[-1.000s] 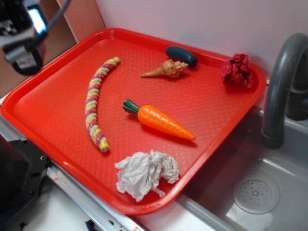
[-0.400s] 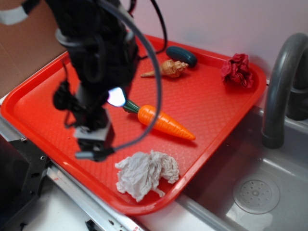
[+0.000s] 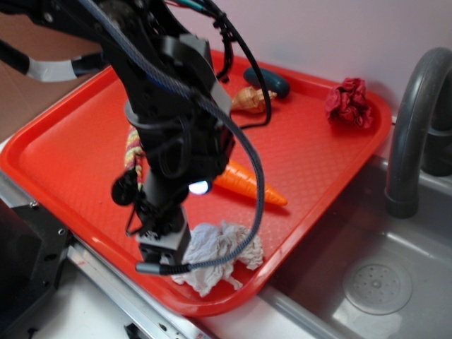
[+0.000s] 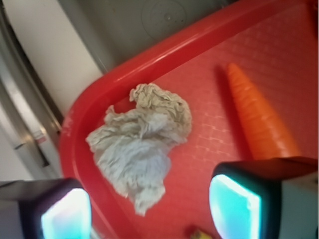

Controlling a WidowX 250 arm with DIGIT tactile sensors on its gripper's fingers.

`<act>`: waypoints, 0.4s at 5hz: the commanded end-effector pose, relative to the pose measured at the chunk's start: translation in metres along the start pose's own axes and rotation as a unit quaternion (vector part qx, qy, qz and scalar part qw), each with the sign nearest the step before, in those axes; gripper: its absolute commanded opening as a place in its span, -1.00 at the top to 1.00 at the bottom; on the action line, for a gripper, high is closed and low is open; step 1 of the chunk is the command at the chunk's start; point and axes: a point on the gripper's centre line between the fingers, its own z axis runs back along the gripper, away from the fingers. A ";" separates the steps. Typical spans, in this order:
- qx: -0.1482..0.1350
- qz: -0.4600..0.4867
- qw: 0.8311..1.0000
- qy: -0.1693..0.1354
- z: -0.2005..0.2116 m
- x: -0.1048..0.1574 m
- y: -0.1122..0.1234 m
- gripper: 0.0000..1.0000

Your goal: Grab the white paper.

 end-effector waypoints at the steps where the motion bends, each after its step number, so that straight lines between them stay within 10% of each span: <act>1: 0.030 -0.031 0.998 0.039 -0.015 0.005 -0.011 -1.00; 2: 0.008 -0.038 0.997 0.073 -0.026 0.009 -0.009 -1.00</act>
